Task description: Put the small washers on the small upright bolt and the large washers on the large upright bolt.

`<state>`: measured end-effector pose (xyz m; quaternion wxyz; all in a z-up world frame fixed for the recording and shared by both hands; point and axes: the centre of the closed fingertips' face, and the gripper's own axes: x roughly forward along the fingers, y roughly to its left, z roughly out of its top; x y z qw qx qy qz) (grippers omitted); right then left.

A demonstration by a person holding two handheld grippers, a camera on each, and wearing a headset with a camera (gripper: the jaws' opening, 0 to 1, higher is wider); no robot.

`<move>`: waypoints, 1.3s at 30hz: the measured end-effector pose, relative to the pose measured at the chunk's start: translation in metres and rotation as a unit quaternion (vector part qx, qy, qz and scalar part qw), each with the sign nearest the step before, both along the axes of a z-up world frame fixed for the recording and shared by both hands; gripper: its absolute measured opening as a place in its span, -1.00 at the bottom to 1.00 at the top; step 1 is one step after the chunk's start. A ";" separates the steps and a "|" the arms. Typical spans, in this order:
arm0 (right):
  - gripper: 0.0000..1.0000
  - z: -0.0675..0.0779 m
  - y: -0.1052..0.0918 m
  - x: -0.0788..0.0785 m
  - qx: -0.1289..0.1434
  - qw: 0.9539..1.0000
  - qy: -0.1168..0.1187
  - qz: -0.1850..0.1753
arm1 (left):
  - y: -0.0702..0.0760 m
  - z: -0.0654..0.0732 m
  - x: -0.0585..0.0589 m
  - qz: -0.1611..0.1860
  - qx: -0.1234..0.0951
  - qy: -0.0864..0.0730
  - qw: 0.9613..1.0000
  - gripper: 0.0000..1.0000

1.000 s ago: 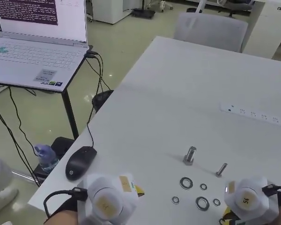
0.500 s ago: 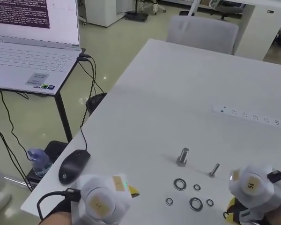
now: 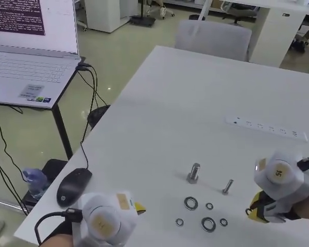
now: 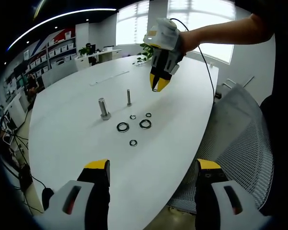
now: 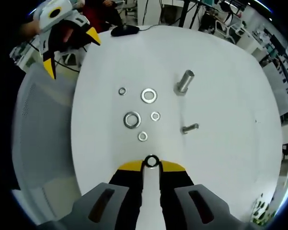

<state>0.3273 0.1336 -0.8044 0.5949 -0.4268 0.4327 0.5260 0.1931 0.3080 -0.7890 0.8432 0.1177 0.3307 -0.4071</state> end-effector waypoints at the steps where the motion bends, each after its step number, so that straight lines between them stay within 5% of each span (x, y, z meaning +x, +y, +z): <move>1: -0.75 0.003 0.001 0.003 0.003 1.000 -0.001 -0.001 | 0.000 0.000 0.000 0.000 0.000 -0.001 1.000 0.44; 15: -0.75 0.020 0.015 0.040 0.018 1.000 -0.007 -0.005 | 0.001 -0.002 0.009 0.015 -0.005 0.000 1.000 0.48; 39: -0.75 -0.003 0.038 0.071 0.011 1.000 -0.007 0.010 | 0.000 -0.006 0.015 0.022 -0.013 0.003 1.000 0.85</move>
